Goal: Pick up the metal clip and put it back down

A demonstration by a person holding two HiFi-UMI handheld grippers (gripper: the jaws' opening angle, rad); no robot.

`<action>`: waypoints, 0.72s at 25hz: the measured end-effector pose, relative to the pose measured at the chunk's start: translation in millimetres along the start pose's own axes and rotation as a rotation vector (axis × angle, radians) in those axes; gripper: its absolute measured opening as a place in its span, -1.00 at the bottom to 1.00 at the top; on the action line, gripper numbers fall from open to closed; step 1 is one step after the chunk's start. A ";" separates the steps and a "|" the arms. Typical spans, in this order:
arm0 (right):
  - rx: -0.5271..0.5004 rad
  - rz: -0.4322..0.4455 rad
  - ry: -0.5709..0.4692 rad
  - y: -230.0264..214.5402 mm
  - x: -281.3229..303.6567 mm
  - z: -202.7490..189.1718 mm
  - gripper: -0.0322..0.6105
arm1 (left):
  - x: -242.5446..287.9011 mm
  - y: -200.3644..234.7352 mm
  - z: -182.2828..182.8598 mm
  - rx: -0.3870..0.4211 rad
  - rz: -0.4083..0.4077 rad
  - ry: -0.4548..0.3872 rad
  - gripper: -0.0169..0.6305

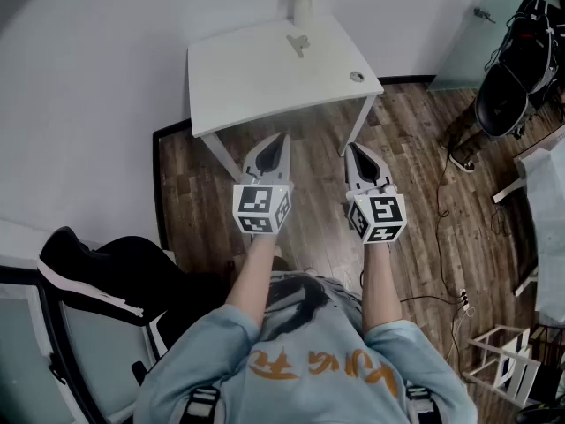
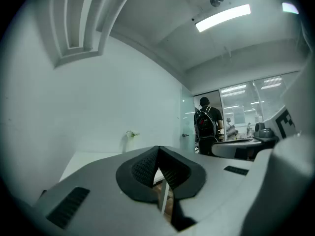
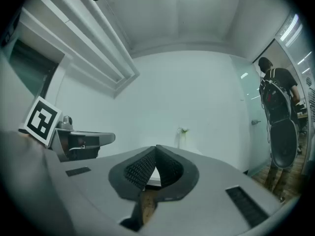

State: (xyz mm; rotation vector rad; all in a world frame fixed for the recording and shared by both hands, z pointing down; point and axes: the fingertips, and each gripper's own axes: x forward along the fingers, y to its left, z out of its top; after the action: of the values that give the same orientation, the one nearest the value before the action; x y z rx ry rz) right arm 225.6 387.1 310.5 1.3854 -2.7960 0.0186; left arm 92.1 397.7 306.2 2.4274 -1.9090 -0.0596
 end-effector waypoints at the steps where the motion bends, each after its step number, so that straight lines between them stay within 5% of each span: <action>1: -0.006 0.004 -0.004 -0.6 -2.5 1.0 -0.87 | -0.4 -3.0 -0.1 0.000 0.002 -0.002 -0.87; 9: 0.046 -0.037 -0.040 -20.3 -4.7 0.8 -0.86 | 5.4 -18.1 -6.1 0.009 -0.008 0.004 -0.87; 18: 0.035 -0.012 -0.031 -30.9 38.2 -1.6 -0.86 | 27.6 49.9 -7.4 -0.038 0.092 -0.016 -0.87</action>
State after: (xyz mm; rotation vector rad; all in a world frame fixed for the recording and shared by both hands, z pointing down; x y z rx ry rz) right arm 227.1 338.1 313.1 1.4223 -2.8257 0.0464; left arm 50.6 359.3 316.9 2.3193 -2.0043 -0.1106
